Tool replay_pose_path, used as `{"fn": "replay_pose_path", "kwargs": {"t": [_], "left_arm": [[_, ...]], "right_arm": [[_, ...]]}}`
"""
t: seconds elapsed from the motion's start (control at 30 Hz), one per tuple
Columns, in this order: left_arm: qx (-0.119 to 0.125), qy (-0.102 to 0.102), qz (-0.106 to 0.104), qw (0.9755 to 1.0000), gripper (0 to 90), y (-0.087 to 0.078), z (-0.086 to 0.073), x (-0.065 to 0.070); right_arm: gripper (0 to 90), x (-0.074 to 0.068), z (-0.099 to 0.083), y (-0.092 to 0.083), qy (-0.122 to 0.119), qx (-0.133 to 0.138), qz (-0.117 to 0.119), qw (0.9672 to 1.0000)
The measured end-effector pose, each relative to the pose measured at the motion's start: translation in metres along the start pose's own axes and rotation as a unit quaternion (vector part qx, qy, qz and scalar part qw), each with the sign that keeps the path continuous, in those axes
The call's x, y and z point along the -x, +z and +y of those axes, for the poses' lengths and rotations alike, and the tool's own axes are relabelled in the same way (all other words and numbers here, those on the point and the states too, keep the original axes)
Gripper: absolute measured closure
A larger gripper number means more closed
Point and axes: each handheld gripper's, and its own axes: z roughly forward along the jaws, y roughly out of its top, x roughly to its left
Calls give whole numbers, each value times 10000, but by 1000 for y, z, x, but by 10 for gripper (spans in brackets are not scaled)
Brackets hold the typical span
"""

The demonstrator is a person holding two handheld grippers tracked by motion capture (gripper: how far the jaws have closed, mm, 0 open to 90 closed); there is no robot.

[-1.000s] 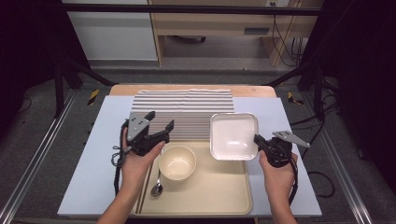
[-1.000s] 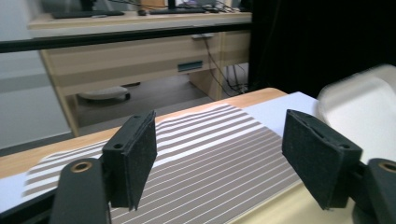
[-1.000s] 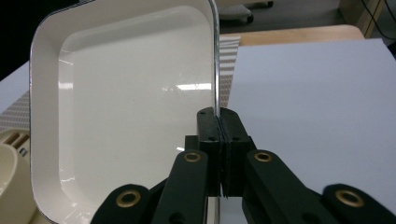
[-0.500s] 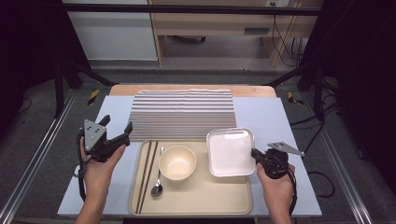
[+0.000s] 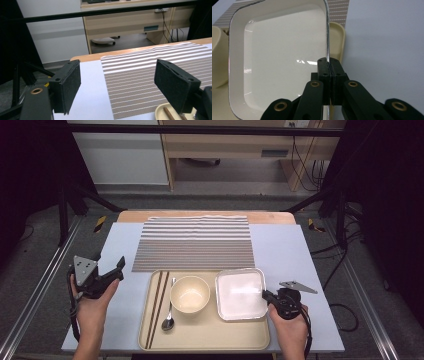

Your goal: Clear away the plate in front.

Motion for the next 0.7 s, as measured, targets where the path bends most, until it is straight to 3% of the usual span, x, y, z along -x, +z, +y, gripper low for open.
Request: {"fn": "replay_pose_path", "kwargs": {"t": [0.27, 0.7], "left_arm": [[-185, -71, 98, 9998, 215, 3, -13, -7], [-287, 16, 58, 9996, 221, 8, -20, -3]], "right_arm": [[891, -1, -5, 4, 219, -151, 88, 9996], [890, -8, -11, 11, 507, -327, 16, 9982]]}}
